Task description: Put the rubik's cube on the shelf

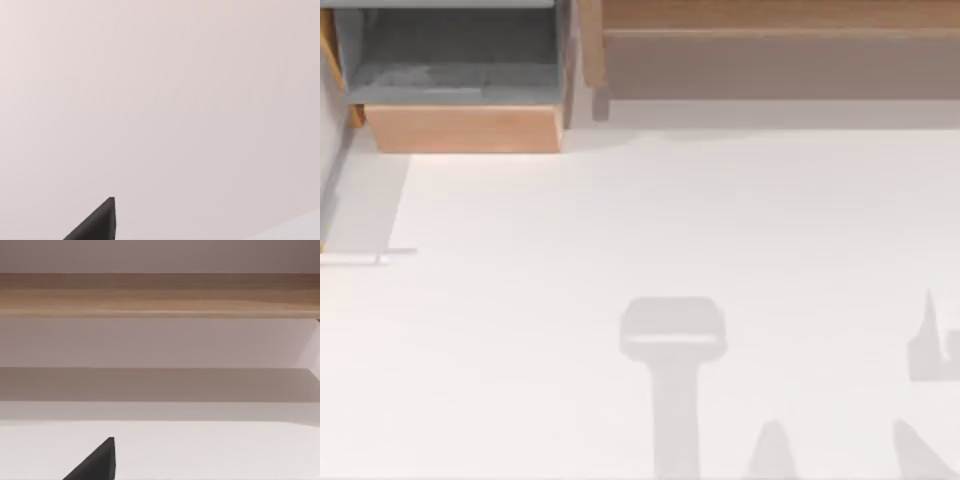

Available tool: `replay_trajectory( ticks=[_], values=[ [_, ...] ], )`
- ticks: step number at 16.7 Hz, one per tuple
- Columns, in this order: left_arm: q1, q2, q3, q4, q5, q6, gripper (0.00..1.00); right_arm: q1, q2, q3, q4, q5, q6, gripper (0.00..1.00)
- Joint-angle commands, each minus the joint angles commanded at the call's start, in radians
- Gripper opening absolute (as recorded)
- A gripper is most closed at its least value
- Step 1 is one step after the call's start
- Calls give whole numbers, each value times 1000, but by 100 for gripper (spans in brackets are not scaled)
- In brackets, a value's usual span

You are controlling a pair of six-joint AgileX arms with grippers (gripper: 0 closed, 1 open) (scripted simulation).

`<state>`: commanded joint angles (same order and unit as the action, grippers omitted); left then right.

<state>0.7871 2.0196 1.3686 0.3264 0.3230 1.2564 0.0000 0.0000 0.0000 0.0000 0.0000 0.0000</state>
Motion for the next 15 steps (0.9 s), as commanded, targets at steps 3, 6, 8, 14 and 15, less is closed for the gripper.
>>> replay_trajectory(
  ticks=[3, 6, 8, 14, 15],
  values=[
    [-72, 36, 246, -350, -65, -137, 100, 0, 0, 0, 0, 0, 0, 100],
    [-156, 96, 472, -697, -118, -286, 100, 0, 0, 0, 0, 0, 0, 100],
    [-214, 146, 607, -916, -146, -387, 100, 0, 0, 0, 0, 0, 0, 100],
    [-364, 317, 909, -1441, -203, -654, 100, 0, 0, 0, 0, 0, 0, 100],
    [-381, 343, 942, -1503, -209, -689, 100, 0, 0, 0, 0, 0, 0, 100]
  ],
)
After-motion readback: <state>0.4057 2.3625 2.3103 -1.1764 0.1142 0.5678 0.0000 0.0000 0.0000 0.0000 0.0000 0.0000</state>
